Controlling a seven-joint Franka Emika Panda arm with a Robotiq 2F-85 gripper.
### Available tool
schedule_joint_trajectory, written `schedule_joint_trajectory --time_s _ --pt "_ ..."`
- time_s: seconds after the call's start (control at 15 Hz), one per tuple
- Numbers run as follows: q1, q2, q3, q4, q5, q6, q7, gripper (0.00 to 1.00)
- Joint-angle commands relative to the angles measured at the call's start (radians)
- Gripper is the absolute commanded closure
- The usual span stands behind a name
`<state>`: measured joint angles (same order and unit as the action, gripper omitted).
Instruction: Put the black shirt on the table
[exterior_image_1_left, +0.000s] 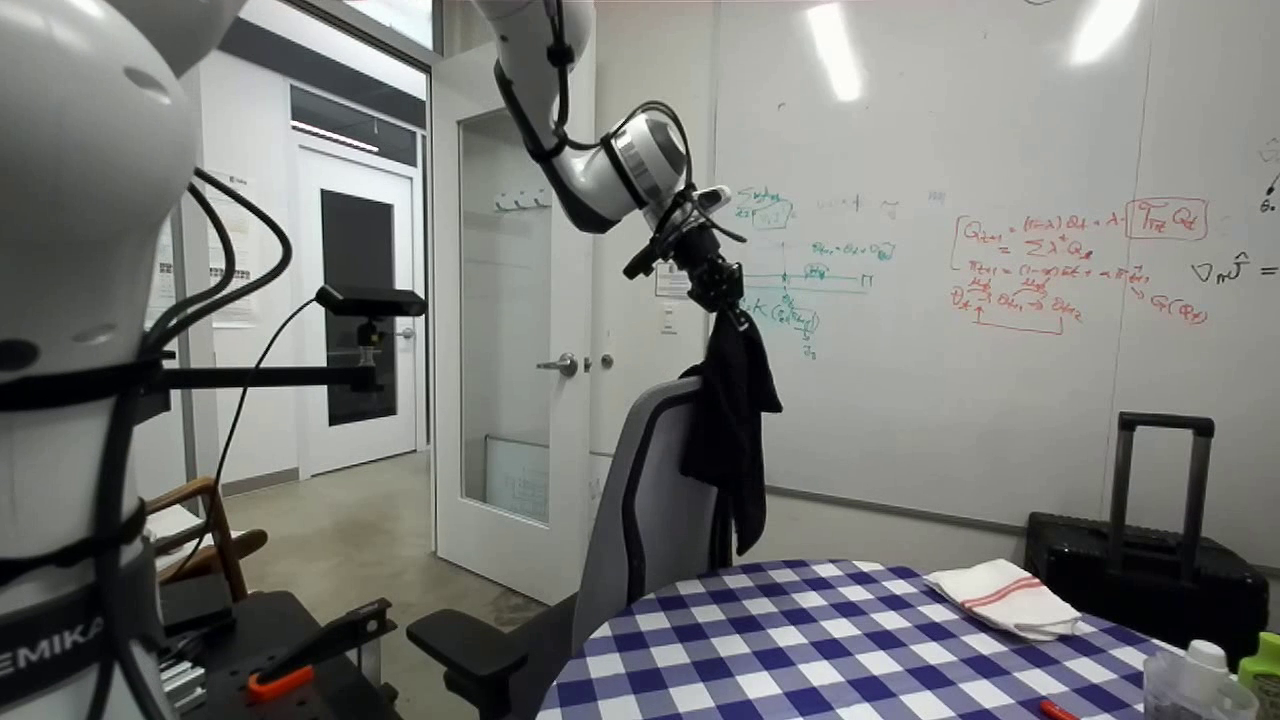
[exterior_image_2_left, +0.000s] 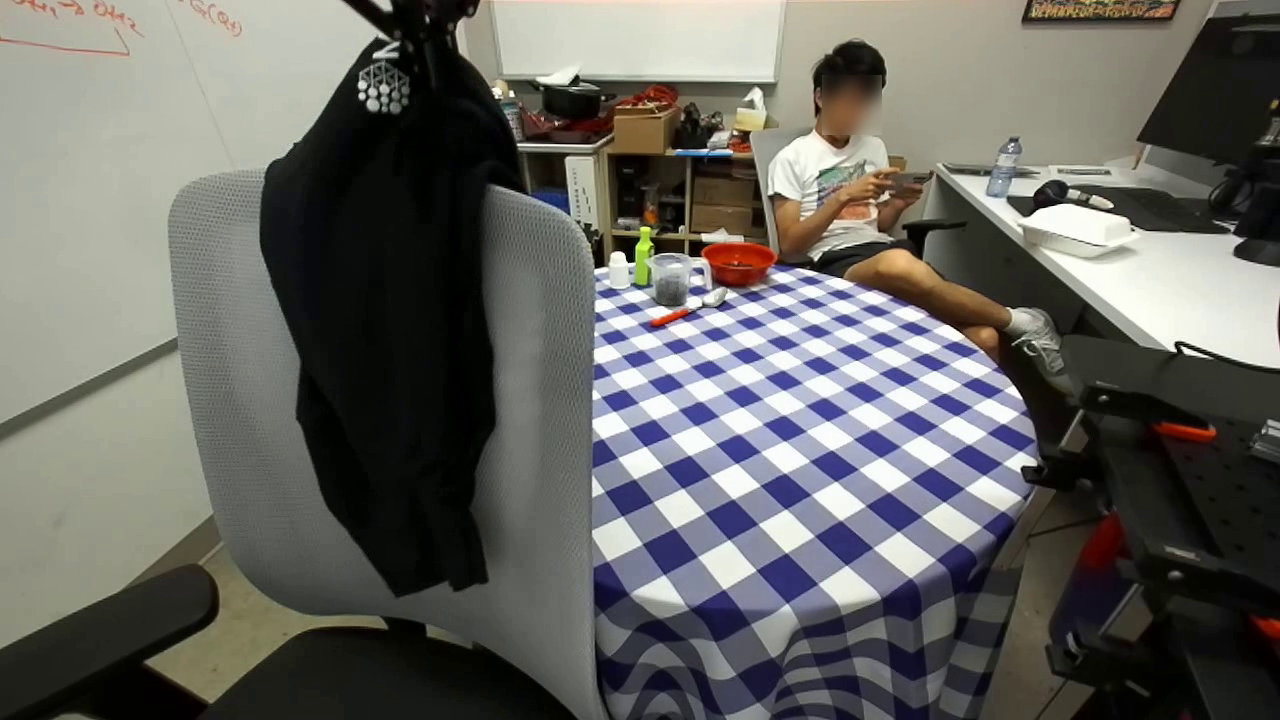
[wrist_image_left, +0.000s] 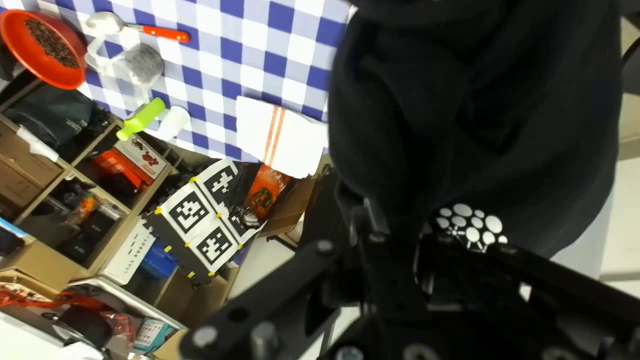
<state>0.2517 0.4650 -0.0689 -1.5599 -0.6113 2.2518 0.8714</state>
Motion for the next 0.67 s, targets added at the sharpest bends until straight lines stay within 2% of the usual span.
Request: schedule_joint_trajectory --time_s 0.0,0.6 --pt "-0.042 -0.145 -0.036 -0.044 0.017 -0.013 0.02 0.98" --pt "-0.205 -0.43 -0.046 -0.07 0.028 -0.091 0.01 0.98"
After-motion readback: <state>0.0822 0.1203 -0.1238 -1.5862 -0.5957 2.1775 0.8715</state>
